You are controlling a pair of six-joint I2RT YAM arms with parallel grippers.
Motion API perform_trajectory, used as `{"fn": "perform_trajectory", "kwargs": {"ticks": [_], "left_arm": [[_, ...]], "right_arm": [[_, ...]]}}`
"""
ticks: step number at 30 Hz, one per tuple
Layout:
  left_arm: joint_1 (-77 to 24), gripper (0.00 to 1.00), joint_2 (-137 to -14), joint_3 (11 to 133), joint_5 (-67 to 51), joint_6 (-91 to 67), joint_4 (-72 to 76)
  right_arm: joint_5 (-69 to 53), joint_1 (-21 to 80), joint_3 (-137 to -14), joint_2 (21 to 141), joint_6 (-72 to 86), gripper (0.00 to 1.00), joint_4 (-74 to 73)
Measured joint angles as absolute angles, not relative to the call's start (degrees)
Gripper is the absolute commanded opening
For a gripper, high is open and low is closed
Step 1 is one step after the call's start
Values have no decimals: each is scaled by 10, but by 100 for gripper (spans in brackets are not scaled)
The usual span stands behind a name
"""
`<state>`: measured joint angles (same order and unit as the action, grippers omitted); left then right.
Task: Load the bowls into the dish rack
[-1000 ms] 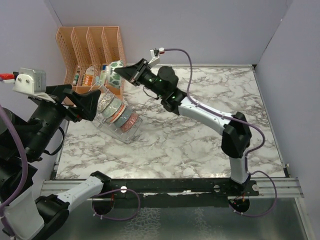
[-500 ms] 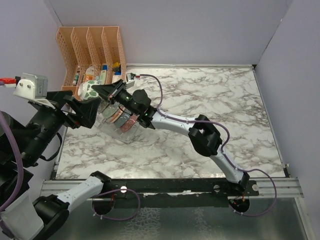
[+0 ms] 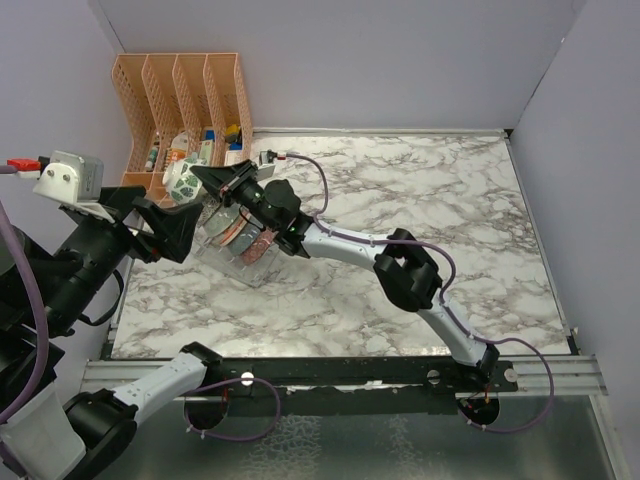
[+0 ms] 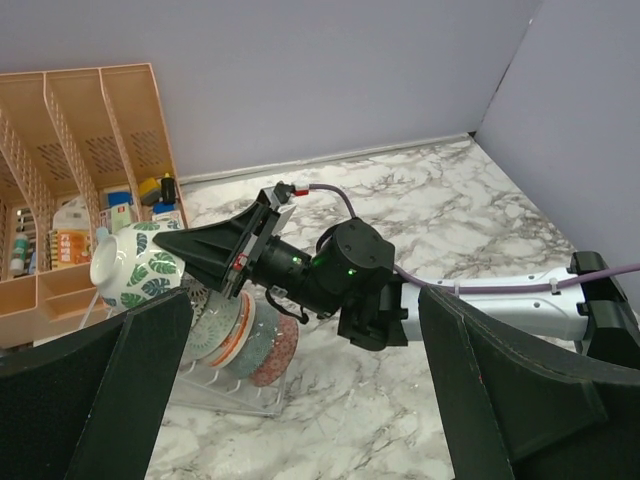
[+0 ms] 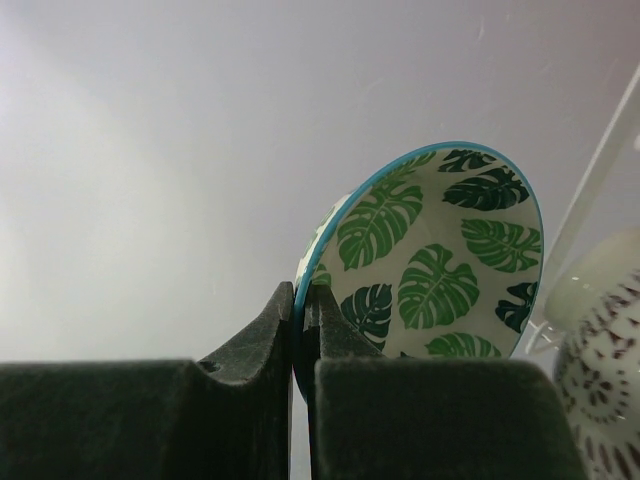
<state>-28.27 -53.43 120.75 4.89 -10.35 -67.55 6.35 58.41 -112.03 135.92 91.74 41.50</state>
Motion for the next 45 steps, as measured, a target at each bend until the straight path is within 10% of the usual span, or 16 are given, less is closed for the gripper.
{"fn": "perform_trajectory", "kwargs": {"ticks": [45], "left_arm": [[-301, 99, -541, 1179, 67, -135, -670]], "right_arm": [[48, 575, -973, 1241, 983, 46, 235]]}}
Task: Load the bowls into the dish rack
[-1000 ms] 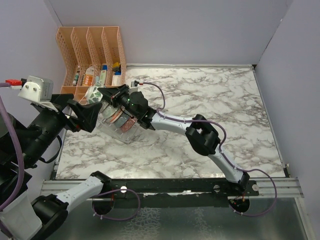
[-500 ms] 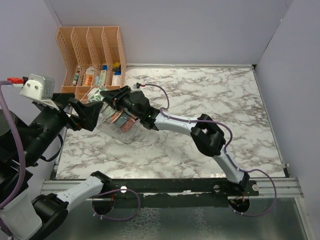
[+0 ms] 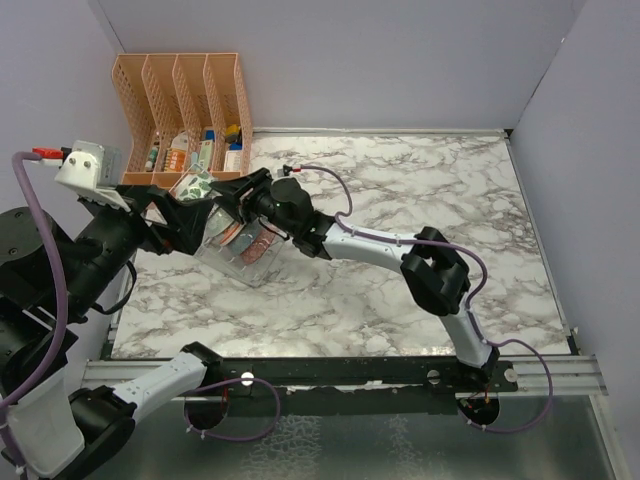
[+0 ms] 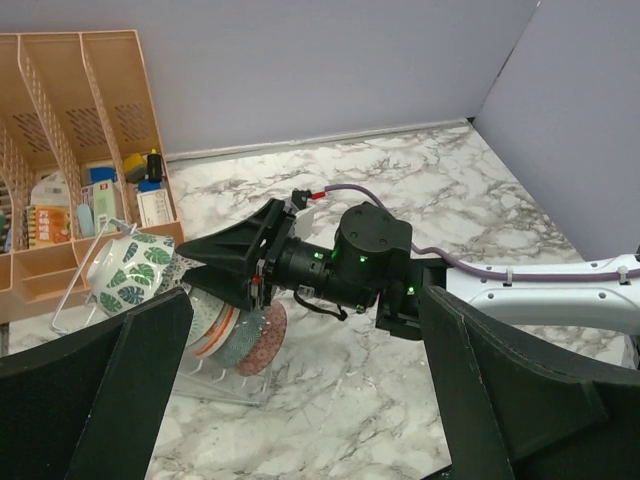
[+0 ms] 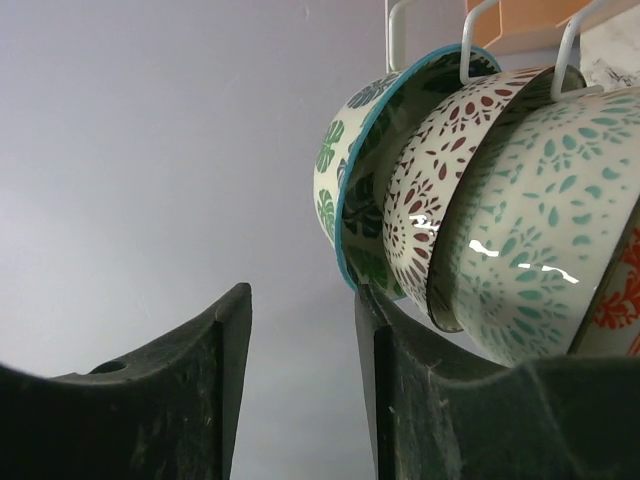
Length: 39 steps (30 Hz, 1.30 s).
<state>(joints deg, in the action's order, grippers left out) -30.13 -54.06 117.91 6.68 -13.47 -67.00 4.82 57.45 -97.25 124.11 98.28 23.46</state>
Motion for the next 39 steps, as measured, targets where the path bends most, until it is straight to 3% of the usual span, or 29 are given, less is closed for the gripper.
{"fn": "perform_trajectory", "kwargs": {"ticks": [11, 21, 30, 39], "left_arm": [[-309, 99, -581, 1198, 101, -189, -702], [-309, 99, -617, 1146, 288, -338, -762], [-309, 99, -661, 1116, 379, -437, -799], [-309, 99, -710, 1106, 415, -464, -794]], "right_arm": [[31, 570, -907, 1144, 916, 57, 149], [46, 559, -839, 954, 758, 100, -64], [162, 551, -815, 831, 609, 100, -297], [284, 550, -800, 794, 490, 100, -464]]}}
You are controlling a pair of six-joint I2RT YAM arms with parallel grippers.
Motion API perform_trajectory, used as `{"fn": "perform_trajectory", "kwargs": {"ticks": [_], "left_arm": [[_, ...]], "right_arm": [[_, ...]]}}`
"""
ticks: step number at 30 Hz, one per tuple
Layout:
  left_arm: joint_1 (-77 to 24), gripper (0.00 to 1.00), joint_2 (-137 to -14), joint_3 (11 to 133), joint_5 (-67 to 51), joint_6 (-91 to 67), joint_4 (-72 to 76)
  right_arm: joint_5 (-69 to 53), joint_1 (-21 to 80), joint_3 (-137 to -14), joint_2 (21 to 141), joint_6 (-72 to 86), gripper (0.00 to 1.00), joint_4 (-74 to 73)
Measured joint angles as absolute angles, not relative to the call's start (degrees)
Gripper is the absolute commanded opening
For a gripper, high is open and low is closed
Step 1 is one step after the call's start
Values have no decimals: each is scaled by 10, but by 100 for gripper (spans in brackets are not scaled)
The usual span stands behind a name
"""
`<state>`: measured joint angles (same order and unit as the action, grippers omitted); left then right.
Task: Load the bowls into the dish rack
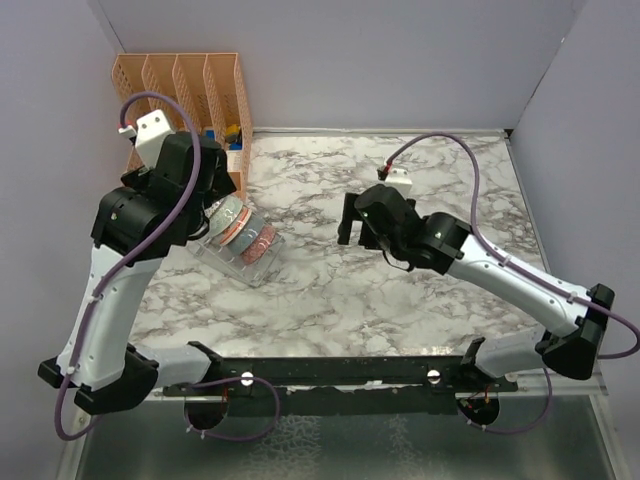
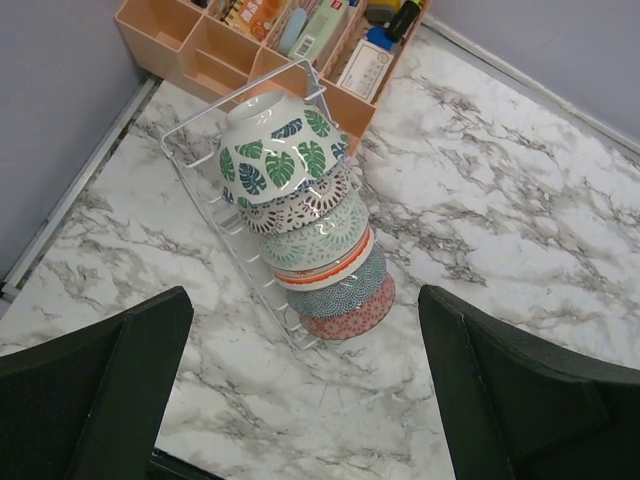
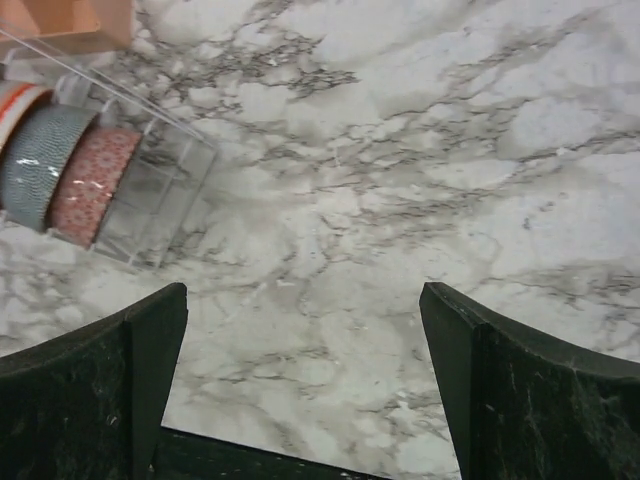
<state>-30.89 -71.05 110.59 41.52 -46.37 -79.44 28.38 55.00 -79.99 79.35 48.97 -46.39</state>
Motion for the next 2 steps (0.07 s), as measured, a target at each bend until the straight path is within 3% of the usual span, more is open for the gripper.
{"fn": "perform_trajectory", "kwargs": {"ticks": [2], "left_arm": [[-309, 99, -709, 1098, 420, -463, -788]], "right_arm": [[300, 550, -779, 771, 462, 100, -475]]}}
